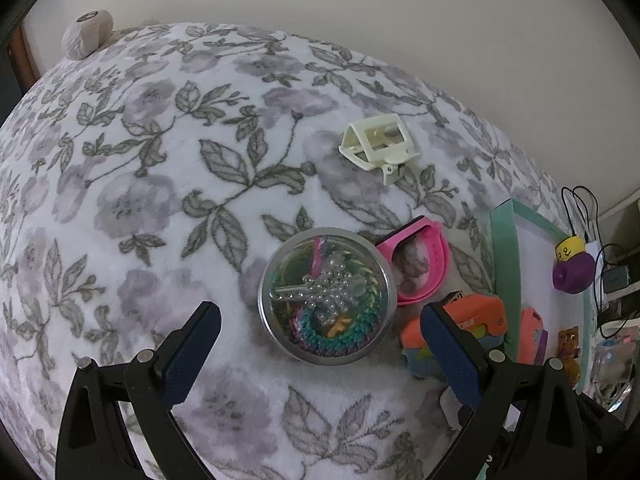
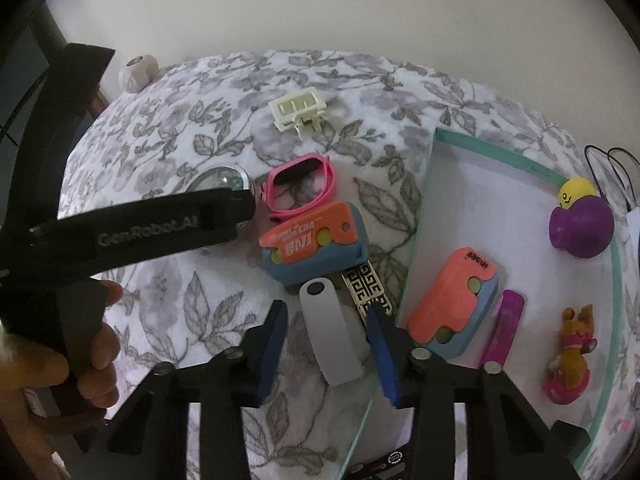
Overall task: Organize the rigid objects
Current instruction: 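Grasp the round bead tin with left tool while right tool grasps the white cylinder, then carry the bead tin and white cylinder into the box and open both tools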
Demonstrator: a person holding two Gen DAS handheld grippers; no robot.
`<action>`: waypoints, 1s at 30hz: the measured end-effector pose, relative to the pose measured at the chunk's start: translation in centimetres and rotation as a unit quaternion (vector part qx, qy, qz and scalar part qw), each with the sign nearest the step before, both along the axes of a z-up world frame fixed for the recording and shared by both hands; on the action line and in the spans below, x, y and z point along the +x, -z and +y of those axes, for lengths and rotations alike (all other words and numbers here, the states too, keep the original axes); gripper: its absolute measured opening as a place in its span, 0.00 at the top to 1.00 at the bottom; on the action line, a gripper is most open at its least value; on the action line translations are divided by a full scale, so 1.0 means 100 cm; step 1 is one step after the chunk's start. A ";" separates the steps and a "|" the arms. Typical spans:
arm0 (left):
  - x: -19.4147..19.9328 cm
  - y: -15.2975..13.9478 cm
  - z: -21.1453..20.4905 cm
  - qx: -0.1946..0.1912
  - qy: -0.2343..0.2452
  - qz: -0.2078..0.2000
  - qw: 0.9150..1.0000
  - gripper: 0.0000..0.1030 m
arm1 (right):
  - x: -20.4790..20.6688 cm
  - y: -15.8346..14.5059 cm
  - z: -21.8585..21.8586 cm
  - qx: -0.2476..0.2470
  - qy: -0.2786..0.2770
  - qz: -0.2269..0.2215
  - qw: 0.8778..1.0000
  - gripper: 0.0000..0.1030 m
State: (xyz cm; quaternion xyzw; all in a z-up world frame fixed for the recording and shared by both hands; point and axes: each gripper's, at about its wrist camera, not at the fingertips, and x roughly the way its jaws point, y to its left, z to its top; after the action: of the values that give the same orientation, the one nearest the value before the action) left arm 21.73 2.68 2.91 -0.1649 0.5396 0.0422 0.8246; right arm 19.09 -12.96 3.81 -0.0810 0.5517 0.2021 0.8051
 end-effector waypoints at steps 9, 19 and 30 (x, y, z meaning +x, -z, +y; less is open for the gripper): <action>0.000 0.006 -0.001 -0.012 0.002 -0.013 1.000 0.20 | 0.001 0.008 -0.002 -0.001 0.001 0.010 1.000 0.74; -0.004 0.006 0.003 -0.015 -0.002 -0.018 1.000 0.29 | 0.000 0.007 -0.001 -0.001 -0.003 0.009 1.000 0.76; -0.010 -0.004 0.009 -0.009 -0.017 -0.020 1.000 0.29 | -0.002 -0.002 0.000 0.009 -0.009 0.002 1.000 0.81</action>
State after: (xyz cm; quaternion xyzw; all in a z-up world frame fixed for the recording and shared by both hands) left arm 20.68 3.61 3.33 -0.1821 0.5201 0.0482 0.8331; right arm 18.92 -12.98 4.06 -0.0785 0.5508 0.2146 0.8027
